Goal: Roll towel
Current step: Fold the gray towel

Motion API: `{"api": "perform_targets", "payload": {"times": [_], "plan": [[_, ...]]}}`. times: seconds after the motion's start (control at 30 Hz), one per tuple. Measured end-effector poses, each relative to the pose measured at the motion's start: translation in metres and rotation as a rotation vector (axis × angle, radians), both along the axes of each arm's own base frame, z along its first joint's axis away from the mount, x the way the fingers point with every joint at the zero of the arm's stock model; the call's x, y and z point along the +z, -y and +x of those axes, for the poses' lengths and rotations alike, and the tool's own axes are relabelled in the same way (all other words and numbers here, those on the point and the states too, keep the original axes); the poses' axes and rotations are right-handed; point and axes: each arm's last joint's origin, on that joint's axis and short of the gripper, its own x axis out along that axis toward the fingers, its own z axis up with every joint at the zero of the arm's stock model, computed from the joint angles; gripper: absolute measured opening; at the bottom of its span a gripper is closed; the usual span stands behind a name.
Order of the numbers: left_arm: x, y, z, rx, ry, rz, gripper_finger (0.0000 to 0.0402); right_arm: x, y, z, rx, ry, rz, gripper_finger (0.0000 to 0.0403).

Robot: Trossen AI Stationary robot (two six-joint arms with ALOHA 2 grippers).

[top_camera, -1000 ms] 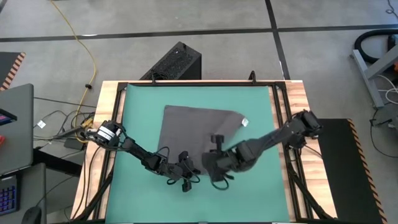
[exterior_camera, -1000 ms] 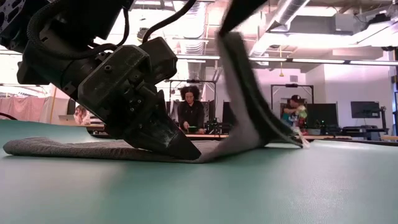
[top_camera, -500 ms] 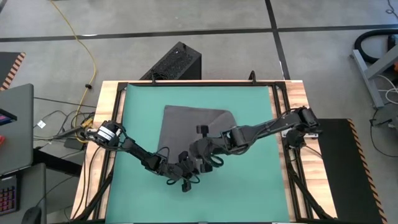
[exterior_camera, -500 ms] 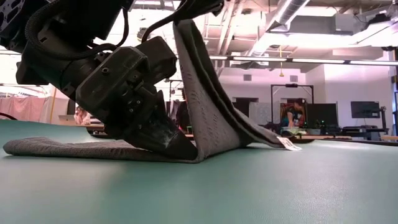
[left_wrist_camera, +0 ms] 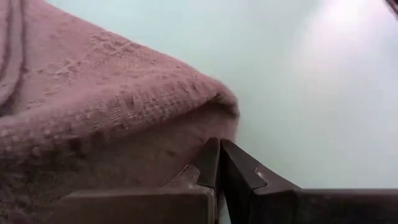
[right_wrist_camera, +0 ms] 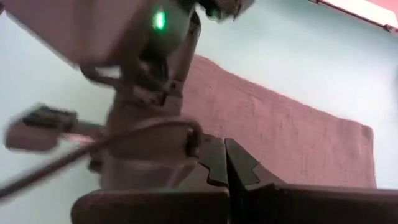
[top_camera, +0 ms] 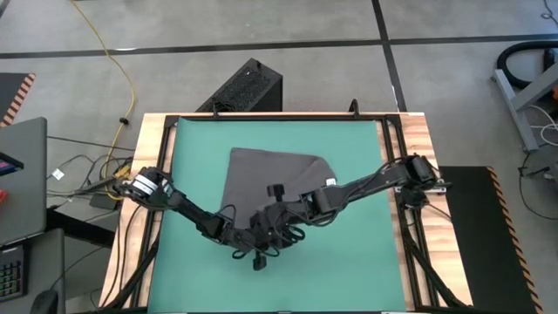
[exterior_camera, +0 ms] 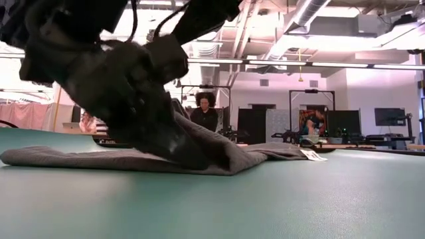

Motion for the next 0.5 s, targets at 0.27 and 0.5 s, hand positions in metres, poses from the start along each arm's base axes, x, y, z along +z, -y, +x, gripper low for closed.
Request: {"api": "perform_targets", "payload": {"times": [0.27,0.5], "plan": [[0.044,-0.002,-0.013,-0.017,-0.017,0.005,0.0000,-0.004,0.002,-0.006,-0.081,-0.064,0.026,0.0022],[0.071,0.001,-0.034,-0.035,-0.082,0.003,0.0000,-0.004,0.006,-0.005,-0.079,-0.063,-0.010,0.0101]]}}
